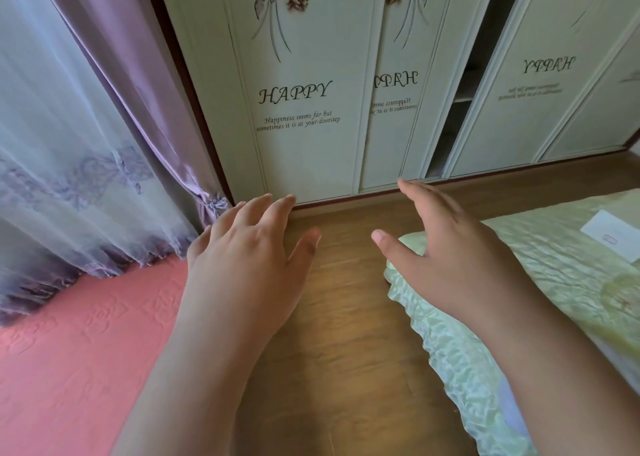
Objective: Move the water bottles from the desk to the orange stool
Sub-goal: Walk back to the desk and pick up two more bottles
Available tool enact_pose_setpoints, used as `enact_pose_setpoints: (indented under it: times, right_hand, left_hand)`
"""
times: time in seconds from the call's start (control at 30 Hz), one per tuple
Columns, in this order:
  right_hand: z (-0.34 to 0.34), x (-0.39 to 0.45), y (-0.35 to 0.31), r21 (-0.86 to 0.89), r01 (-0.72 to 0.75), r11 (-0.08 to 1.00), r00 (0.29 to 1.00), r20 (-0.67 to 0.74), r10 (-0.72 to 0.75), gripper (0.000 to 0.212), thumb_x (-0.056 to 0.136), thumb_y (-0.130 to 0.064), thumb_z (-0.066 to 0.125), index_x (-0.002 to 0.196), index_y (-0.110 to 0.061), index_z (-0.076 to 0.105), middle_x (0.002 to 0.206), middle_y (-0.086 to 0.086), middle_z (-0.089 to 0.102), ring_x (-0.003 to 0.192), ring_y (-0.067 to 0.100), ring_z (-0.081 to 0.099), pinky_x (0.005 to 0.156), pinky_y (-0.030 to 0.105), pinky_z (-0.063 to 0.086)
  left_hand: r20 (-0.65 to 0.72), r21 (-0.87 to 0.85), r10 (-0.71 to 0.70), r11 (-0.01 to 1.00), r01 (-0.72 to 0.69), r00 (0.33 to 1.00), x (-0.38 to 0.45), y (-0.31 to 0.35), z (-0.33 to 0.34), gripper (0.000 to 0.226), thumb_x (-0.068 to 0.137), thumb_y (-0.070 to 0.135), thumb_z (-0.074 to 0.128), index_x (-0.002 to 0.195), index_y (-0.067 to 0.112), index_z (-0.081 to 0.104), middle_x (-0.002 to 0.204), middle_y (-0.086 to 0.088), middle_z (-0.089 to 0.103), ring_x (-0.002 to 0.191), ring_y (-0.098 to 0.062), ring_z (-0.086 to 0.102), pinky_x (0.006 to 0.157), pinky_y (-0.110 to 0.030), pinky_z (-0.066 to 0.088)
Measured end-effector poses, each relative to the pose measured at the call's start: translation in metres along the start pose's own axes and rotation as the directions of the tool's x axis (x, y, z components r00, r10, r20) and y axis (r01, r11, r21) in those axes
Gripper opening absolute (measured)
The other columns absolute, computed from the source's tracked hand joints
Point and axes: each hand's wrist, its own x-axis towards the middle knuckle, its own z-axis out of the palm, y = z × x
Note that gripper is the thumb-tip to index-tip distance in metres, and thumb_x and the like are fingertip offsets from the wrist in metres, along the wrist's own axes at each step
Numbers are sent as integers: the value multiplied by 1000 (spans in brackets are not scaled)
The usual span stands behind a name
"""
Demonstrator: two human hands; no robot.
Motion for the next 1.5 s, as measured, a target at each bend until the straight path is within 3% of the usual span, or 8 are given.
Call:
enact_pose_setpoints:
  times: [0.27, 0.5, 0.87, 1.1, 1.3, 1.5]
  right_hand:
    - [22, 62, -13, 22, -7, 1000, 1000, -7, 7, 71, 92, -64, 50, 154, -38, 26, 160, -19, 26, 121, 17, 57, 102, 34, 40]
    - [45, 142, -12, 102, 58, 993, 998, -3, -58, 72, 91, -65, 50, 154, -38, 25, 161, -17, 26, 136, 13, 44, 109, 45, 43]
    - [55, 295, 5, 98, 100, 990, 993, 59, -106, 73, 93, -65, 48, 155, -37, 22, 161, -15, 26, 122, 17, 56, 108, 41, 41]
    - [55, 358, 28, 91, 126, 988, 991, 27, -129, 72, 93, -61, 51, 155, -33, 25, 161, -12, 29, 142, 16, 37, 113, 41, 36]
    - [59, 405, 46, 69, 83, 994, 997, -11, -82, 73, 92, -61, 51, 155, -31, 27, 159, -11, 32, 144, 16, 34, 113, 39, 36]
    - [63, 456, 54, 36, -39, 999, 999, -35, 40, 73, 92, -64, 50, 155, -35, 25, 159, -14, 30, 129, 14, 51, 105, 36, 44]
  left_hand:
    - [-8, -14, 6, 1000, -6, 1000, 57, -29, 5, 65, 93, 74, 25, 151, 47, 30, 159, 19, 34, 149, -15, 29, 116, -49, 28]
    - [-17, 22, -26, 999, 27, 1000, 120, -37, 14, 63, 94, 72, 28, 151, 46, 32, 158, 18, 36, 148, -16, 30, 117, -47, 27]
    - [-24, 45, -102, 994, 103, 994, 257, -19, 27, 63, 93, 72, 27, 151, 47, 30, 159, 20, 33, 149, -15, 27, 120, -50, 26]
    - [15, 19, -102, 995, 102, 995, 319, -6, 49, 64, 93, 72, 26, 152, 48, 29, 159, 22, 31, 150, -13, 25, 119, -46, 24]
    - [46, 0, -53, 999, 53, 998, 384, 4, 63, 64, 93, 72, 25, 152, 50, 25, 161, 21, 28, 151, -12, 23, 120, -46, 23]
    - [84, -39, 46, 998, -42, 995, 466, 3, 81, 64, 93, 72, 25, 153, 51, 23, 162, 23, 25, 152, -10, 18, 121, -45, 20]
